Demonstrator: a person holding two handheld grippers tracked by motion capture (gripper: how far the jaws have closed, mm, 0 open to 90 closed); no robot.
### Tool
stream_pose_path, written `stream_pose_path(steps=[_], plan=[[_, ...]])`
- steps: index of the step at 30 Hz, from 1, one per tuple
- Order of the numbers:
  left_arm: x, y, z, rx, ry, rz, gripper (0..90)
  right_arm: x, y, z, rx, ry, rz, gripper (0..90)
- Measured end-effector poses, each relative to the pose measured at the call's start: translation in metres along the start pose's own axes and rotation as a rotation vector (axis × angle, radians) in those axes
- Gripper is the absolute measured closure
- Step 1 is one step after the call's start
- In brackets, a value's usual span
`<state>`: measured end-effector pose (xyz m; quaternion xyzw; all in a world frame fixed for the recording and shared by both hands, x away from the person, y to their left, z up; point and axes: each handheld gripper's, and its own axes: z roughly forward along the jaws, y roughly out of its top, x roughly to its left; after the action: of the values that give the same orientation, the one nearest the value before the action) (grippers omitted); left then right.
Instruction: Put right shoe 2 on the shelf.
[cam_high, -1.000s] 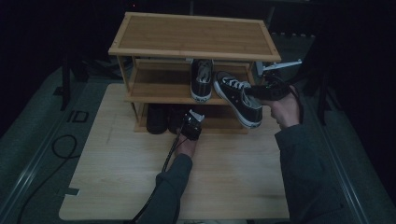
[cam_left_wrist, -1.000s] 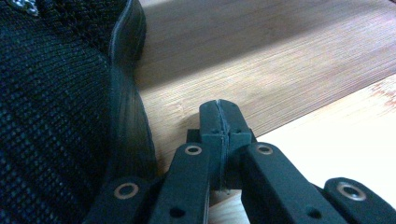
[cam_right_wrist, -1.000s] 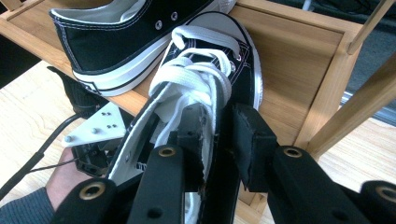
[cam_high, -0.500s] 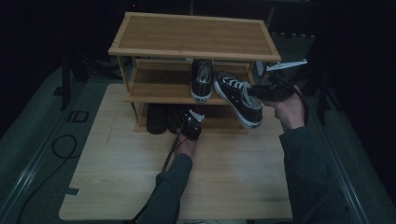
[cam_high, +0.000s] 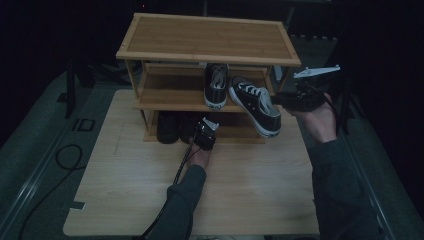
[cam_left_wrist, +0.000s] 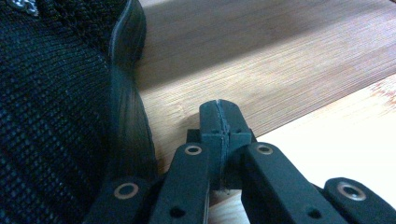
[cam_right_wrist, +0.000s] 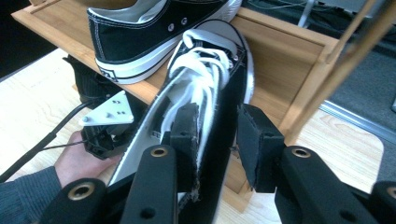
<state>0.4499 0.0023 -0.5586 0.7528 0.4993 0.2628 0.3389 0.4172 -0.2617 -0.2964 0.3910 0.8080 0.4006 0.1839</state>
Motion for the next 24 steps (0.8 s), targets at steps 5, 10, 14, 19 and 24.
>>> stream_pose_path(steps=[5,10,14,19,24], plan=[[0.0,0.0,0.0,0.0,0.0,0.0,90.0,-0.004,-0.002,-0.007,-0.015,-0.012,0.006,75.4],[0.0,0.0,0.0,0.0,-0.001,-0.001,90.0,-0.007,-0.005,-0.014,-0.023,-0.042,0.012,86.4],[0.0,0.0,0.0,0.0,0.0,0.0,90.0,-0.008,-0.01,-0.016,-0.007,-0.059,0.007,90.0],[0.0,0.0,0.0,0.0,0.0,0.0,90.0,-0.008,-0.02,-0.015,0.014,-0.055,0.004,90.0],[0.0,0.0,0.0,0.0,0.0,0.0,90.0,-0.006,-0.032,-0.013,0.041,-0.047,-0.005,90.0]])
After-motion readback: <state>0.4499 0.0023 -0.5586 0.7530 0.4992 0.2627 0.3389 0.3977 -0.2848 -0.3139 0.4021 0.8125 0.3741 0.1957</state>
